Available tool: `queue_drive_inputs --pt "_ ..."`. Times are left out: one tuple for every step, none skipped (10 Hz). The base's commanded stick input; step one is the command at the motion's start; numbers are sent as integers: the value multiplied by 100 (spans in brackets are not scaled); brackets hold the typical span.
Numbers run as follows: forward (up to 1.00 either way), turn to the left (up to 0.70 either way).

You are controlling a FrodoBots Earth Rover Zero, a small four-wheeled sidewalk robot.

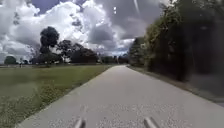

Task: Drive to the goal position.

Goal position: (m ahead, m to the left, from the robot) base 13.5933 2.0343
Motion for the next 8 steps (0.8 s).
queue_drive_inputs --pt "70 0" --pt "70 0" --pt "70 0" --pt "70 0" --pt "70 0" --pt "70 0" --pt "70 0" --pt "70 0"
